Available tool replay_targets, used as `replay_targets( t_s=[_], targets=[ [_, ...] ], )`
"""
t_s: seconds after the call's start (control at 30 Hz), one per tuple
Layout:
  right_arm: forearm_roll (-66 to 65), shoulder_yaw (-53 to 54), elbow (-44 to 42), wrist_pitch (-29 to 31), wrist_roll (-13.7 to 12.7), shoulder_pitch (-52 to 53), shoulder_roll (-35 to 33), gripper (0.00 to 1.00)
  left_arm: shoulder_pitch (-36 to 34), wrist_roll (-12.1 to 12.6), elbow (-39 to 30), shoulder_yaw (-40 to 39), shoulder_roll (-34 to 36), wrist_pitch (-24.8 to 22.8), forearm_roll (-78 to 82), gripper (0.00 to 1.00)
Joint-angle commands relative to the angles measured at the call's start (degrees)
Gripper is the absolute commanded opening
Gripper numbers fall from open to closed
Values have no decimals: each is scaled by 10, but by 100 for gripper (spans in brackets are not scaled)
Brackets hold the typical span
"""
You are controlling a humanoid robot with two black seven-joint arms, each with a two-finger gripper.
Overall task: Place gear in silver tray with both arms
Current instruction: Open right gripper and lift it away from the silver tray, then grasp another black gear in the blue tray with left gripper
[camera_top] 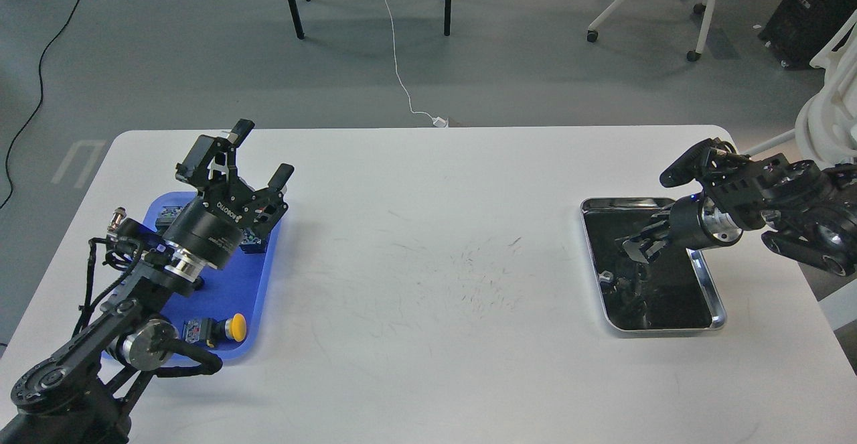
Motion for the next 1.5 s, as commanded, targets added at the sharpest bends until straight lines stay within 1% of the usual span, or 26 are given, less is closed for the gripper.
replay_targets(
  t_s=[0.0,0.1,0.2,0.33,0.43,0.53,0.63,0.77,0.9,1.0,1.07,1.2,1.27,1.3,1.47],
  targets=[
    [5,68,30,1,0,2,-44,96,-1,0,0,0,5,0,0,98],
    [45,158,54,1,0,-10,-78,97,-1,0,0,2,7,0,1,98],
    [169,237,71,2,0,-61,-90,97,-1,0,0,3,14,0,10,98],
    [339,358,73,-3,0,-141,-81,97,-4,0,-1,7,31,0,75,98],
    [454,462,73,-3,0,-216,-52,97,-7,0,-12,8,47,0,152,98],
    [537,576,73,-1,0,-288,-10,97,-8,0,-42,16,92,0,259,98],
    [583,643,75,2,0,-333,18,97,-22,0,-59,40,146,6,389,98],
    [589,659,75,2,0,-350,38,97,-65,0,-78,88,236,8,607,98],
    [589,658,75,2,0,-350,44,97,-111,0,-79,149,323,12,729,98],
    [586,654,74,2,0,-350,49,97,-145,0,-77,223,363,44,790,95],
    [584,649,75,2,0,-349,49,97,-176,0,-73,276,367,56,825,93],
    [584,646,76,2,0,-348,48,97,-225,0,-58,371,368,55,830,84],
    [584,646,76,2,0,-349,48,97,-234,0,-38,393,362,56,831,75],
    [584,646,76,2,0,-349,48,97,-235,0,-32,395,355,56,835,72],
    [584,646,76,3,0,-347,48,97,-236,0,-10,397,340,57,841,62]
  ],
)
